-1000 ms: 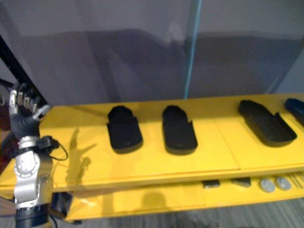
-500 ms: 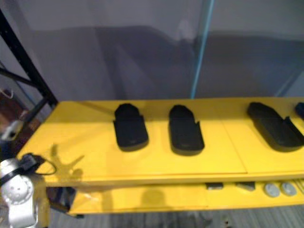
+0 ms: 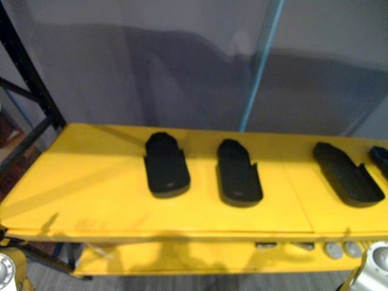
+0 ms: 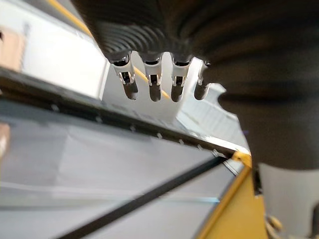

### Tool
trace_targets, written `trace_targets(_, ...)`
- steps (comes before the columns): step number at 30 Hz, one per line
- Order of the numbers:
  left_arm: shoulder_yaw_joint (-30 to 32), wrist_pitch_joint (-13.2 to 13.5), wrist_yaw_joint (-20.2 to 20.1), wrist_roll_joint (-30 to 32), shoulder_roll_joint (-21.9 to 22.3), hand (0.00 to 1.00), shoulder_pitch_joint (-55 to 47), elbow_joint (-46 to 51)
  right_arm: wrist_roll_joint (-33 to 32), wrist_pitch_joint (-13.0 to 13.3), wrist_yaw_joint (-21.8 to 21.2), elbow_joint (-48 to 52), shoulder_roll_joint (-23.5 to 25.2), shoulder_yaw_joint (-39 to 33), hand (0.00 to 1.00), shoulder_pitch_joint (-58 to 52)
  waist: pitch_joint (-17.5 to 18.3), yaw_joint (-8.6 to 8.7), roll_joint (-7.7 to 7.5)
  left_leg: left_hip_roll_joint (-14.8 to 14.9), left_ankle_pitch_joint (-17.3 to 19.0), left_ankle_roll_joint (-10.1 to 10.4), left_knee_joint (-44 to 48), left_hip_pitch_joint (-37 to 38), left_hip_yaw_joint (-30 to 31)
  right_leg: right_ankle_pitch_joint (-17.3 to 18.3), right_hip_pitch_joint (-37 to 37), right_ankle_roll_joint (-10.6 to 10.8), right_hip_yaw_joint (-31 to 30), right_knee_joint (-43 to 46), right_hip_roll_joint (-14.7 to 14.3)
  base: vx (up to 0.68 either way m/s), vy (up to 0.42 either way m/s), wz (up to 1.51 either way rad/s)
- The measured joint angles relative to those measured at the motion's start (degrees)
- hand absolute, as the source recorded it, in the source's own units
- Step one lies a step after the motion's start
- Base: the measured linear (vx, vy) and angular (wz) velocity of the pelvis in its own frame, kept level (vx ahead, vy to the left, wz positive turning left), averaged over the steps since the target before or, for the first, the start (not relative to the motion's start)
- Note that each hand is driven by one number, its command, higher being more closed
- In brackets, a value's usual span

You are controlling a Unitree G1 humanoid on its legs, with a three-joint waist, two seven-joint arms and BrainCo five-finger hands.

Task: Walk over and take plastic housings, then place them on the shelf

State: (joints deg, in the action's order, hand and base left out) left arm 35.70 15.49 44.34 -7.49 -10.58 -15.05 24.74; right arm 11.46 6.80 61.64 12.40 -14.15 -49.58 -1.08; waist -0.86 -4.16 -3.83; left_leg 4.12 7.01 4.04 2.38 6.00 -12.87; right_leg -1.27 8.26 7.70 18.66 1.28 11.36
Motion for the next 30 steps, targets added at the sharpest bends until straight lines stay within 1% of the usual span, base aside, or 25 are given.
trace_targets(1, 0.1, -0.7, 0.4, 0.2, 0.0, 0.0, 0.0, -0.7, 1.1, 0.0, 0.0, 1.9, -0.1, 0.4, 0.0, 0.0, 0.0, 0.0, 0.16, 0.0, 0.0, 0.0, 0.0, 0.0, 0.0, 0.0, 0.0, 0.0, 0.0, 0.0, 0.0, 0.0, 0.0, 0.0)
trace_targets(2, 0.4, -1.9, 0.6, 0.2, 0.1, 0.0, 0.0, -2.0, 2.4, 0.4, -0.2, 4.8, -0.4, 1.0, 0.0, 0.0, -0.3, 0.05, 0.76, 0.0, 0.0, 0.0, 0.0, 0.0, 0.0, 0.0, 0.0, 0.0, 0.0, 0.0, 0.0, 0.0, 0.0, 0.0)
trace_targets(4, 2.2, -3.5, 0.7, 0.1, 1.8, 0.0, -0.1, -6.0, 3.0, 4.4, -2.3, 10.7, -1.4, 2.6, 0.0, 0.0, -0.5, 0.42, 1.65, -0.1, 0.1, 0.0, -0.2, 0.0, 0.0, 0.0, 0.0, 0.0, 0.0, 0.0, 0.1, 0.0, 0.0, 0.0)
trace_targets(5, 2.7, -3.6, 1.1, 0.2, 2.5, 0.0, -0.1, -7.1, 2.9, 5.5, -3.2, 11.7, -1.6, 3.0, 0.0, 0.0, -0.5, 0.45, 1.88, -0.2, 0.1, 0.0, -0.2, 0.0, 0.0, 0.0, 0.0, 0.0, 0.0, 0.0, 0.2, 0.0, 0.0, 0.0)
trace_targets(6, 3.5, -3.9, 2.3, 1.4, 3.9, 0.0, -0.4, -9.9, 1.7, 8.5, -5.9, 13.1, -1.9, 4.4, 0.0, 0.1, -0.3, 0.44, 2.2, -0.3, 0.1, 0.0, -0.4, -0.1, 0.1, 0.0, 0.0, 0.0, 0.1, -0.1, 0.2, 0.0, 0.0, 0.0)
trace_targets(7, 4.2, -3.9, 3.1, 1.8, 4.9, 0.0, -0.7, -12.3, -0.4, 10.8, -8.2, 14.0, -2.0, 6.0, 0.0, 0.2, -0.2, 0.44, 2.39, -0.3, 0.1, 0.0, -0.5, -0.1, 0.2, 0.0, 0.1, 0.0, 0.2, -0.3, 0.3, -0.01, -0.005, 0.03)
trace_targets(8, 4.5, -3.9, 4.2, 1.9, 5.5, 0.0, -0.9, -14.9, -3.0, 13.2, -11.4, 14.6, -2.0, 8.1, 0.0, 0.4, -0.2, 0.43, 2.45, -0.4, 0.1, 0.0, -0.6, -0.1, 0.4, 0.1, 0.2, 0.0, 0.3, -0.5, 0.3, -0.01, -0.004, 0.09)
trace_targets(9, 4.7, -3.8, 5.1, 2.0, 5.9, 0.0, -1.2, -18.4, -6.6, 15.7, -16.5, 14.7, -2.0, 10.9, 0.0, 0.9, -0.2, 0.44, 2.33, -0.7, 0.0, 0.0, -0.8, -0.1, 1.0, 0.1, 0.7, 0.0, 0.6, -1.1, 0.4, -0.01, -0.012, 0.19)
trace_targets(10, 4.9, -3.4, 5.7, 2.0, 6.8, 0.0, -1.3, -21.6, -10.3, 17.4, -21.2, 14.8, -2.2, 14.1, 0.0, 1.8, -0.3, 0.34, 2.28, -0.9, -0.1, 0.1, -1.1, -0.2, 1.4, 0.1, 0.9, 0.0, 1.5, -1.3, 0.5, -0.01, -0.013, 0.21)
trace_targets(11, 4.9, -3.2, 6.1, 2.0, 7.2, 0.0, -1.4, -23.2, -12.2, 17.9, -23.4, 14.7, -2.3, 15.9, 0.0, 2.5, -0.2, 0.25, 2.26, -1.0, -0.3, 0.2, -1.3, -0.2, 1.5, 0.1, 1.0, 0.0, 1.8, -1.3, 0.6, -0.02, -0.018, 0.2)
trace_targets(12, 5.2, -2.4, 6.5, 1.9, 7.8, 0.0, -1.5, -27.4, -16.4, 18.4, -28.8, 14.6, -2.6, 19.5, 0.0, 4.2, -0.2, -0.02, 2.26, -1.2, -0.6, 0.1, -1.8, -0.2, 1.8, 0.2, 0.9, 0.1, 1.9, -1.3, 0.6, -0.01, -0.017, 0.13)
trace_targets(13, 5.8, -1.7, 6.6, 1.9, 8.3, 0.0, -1.7, -29.7, -18.0, 18.5, -31.1, 14.3, -2.9, 21.3, 0.0, 5.3, -0.2, -0.01, 2.23, -1.3, -0.9, 0.1, -2.1, -0.3, 2.3, 0.2, 0.9, 0.2, 2.0, -1.3, 0.6, 0.0, -0.019, 0.25)
trace_targets(15, 6.8, 1.2, 6.8, 1.1, 9.9, 0.0, -1.8, -39.0, -22.7, 18.2, -38.3, 11.4, -4.2, 28.0, 0.0, 10.3, -0.3, 0.12, 1.93, -1.9, -1.7, -0.4, -2.3, -1.3, 4.0, 0.3, 0.9, 0.2, 3.7, -1.3, 0.8, 0.01, -0.007, 0.36)
trace_targets(16, 6.8, 1.7, 6.9, 1.0, 10.2, 0.0, -1.8, -41.2, -23.6, 17.9, -39.9, 10.0, -4.3, 29.7, 0.0, 11.9, -0.3, 0.04, 1.8, -1.9, -1.9, -0.5, -2.3, -1.4, 4.4, 0.3, 0.9, 0.2, 3.8, -1.3, 0.9, 0.01, 0.001, 0.32)
trace_targets(18, 7.0, 3.6, 7.1, 0.6, 11.2, 0.0, -1.7, -50.0, -26.4, 15.4, -45.6, 4.5, -4.3, 35.3, 0.0, 17.3, 0.1, -0.55, 1.03, -2.0, -2.5, -0.5, -2.3, -2.0, 5.7, 0.3, 0.8, 0.2, 5.0, -1.3, 0.8, 0.03, -0.003, 0.27)
trace_targets(19, 7.0, 3.7, 7.2, 0.5, 11.3, 0.0, -1.7, -52.2, -27.1, 14.8, -46.9, 3.2, -4.3, 36.5, 0.0, 18.4, 0.2, -0.71, 0.86, -2.0, -2.5, -0.5, -2.2, -2.1, 6.1, 0.2, 0.8, 0.2, 5.0, -1.3, 0.8, 0.04, 0.01, 0.25)
trace_targets(20, 7.1, 4.4, 7.2, -0.6, 11.3, 0.0, -1.7, -57.1, -28.6, 13.4, -49.5, 0.3, -4.3, 39.6, 0.0, 21.1, 0.2, -1.53, 0.46, -2.0, -2.5, -0.6, -2.1, -2.2, 6.5, 0.2, 0.9, 0.2, 5.0, -1.2, 0.8, 0.03, 0.013, 0.18)
trace_targets(21, 7.4, 4.6, 7.1, -1.3, 11.3, 0.0, -1.8, -58.8, -29.5, 12.5, -50.7, -0.8, -4.3, 40.7, 0.0, 22.2, 0.2, -1.73, 0.33, -2.0, -2.5, -0.6, -2.0, -2.2, 6.7, 0.2, 1.0, 0.2, 5.0, -1.2, 0.8, 0.04, 0.017, 0.24)
trace_targets(22, 9.0, 4.9, 6.8, -2.2, 11.5, 0.0, -1.6, -62.4, -31.7, 10.9, -52.9, -3.3, -4.3, 42.8, 0.0, 24.6, 0.2, -1.85, 0.15, -2.2, -2.6, -0.6, -1.8, -2.3, 7.5, 0.3, 1.4, 0.2, 5.1, -1.2, 0.8, 0.03, 0.007, 0.21)
trace_targets(24, 10.1, 5.7, 6.2, -4.6, 11.4, 0.0, -1.5, -67.1, -33.5, 9.3, -54.7, -6.8, -4.3, 45.6, 0.0, 27.9, -0.1, -2.12, -0.17, -2.2, -2.6, -0.6, -1.7, -2.3, 8.0, 0.3, 1.8, 0.2, 5.1, -1.2, 0.7, 0.02, 0.001, 0.17)
trace_targets(26, 11.5, 5.8, 5.5, -7.3, 11.4, 0.0, -0.6, -71.7, -34.6, 8.0, -55.9, -9.5, -4.2, 48.0, 0.0, 30.6, -0.5, -2.98, -0.43, -2.2, -2.6, -0.6, -1.5, -2.4, 8.4, 0.5, 1.8, -0.3, 5.1, -1.2, 0.7, -0.01, -0.012, 0.12)
trace_targets(28, 11.8, 5.7, 3.3, -10.2, 11.7, 0.0, 0.5, -75.3, -35.4, 7.1, -56.7, -11.9, -3.3, 49.9, 0.0, 33.0, -1.2, -3.11, -0.67, -2.2, -2.6, -0.6, -0.7, -3.4, 9.6, 0.8, 1.9, -0.7, 5.1, -1.2, 0.6, -0.04, -0.024, 0.22)
trace_targets(30, 11.9, 5.5, -0.6, -13.2, 12.3, 0.0, 0.7, -77.6, -35.3, 6.2, -56.9, -14.2, -1.5, 52.2, 0.0, 34.1, -1.6, -3.45, -0.72, -2.1, -2.6, -0.6, -0.2, -3.8, 9.8, 1.0, 1.8, -1.0, 5.1, -1.2, 0.3, -0.05, -0.018, 0.08)
